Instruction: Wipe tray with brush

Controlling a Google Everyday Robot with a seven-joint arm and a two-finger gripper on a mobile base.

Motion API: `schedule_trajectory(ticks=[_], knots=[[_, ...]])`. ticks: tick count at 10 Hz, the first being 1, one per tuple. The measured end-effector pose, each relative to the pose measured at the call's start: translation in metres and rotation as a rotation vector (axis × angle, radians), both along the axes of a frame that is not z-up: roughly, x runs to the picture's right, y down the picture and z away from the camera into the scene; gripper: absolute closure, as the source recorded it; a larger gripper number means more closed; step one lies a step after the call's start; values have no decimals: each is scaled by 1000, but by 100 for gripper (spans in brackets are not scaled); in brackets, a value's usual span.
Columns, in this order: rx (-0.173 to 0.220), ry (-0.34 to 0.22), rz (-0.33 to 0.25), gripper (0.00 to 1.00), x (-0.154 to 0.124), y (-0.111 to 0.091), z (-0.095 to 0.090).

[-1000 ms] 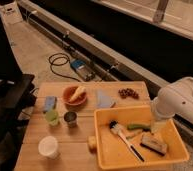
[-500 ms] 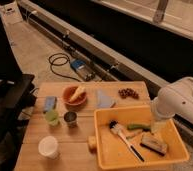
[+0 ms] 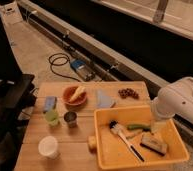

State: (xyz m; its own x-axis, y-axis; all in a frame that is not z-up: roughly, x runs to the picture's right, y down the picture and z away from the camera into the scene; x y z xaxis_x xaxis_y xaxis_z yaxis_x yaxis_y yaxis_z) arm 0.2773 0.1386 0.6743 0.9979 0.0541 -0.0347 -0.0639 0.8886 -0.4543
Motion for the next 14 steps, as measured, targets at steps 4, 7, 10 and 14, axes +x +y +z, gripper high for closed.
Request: schedule_trajectory(ticks=[4, 7, 10, 14], knots=[[0, 0, 0, 20, 0, 0, 0], [-10, 0, -1, 20, -2, -1, 2], [-61, -57, -7, 20, -37, 20, 11], [-115, -144, 3, 20, -81, 71, 3]])
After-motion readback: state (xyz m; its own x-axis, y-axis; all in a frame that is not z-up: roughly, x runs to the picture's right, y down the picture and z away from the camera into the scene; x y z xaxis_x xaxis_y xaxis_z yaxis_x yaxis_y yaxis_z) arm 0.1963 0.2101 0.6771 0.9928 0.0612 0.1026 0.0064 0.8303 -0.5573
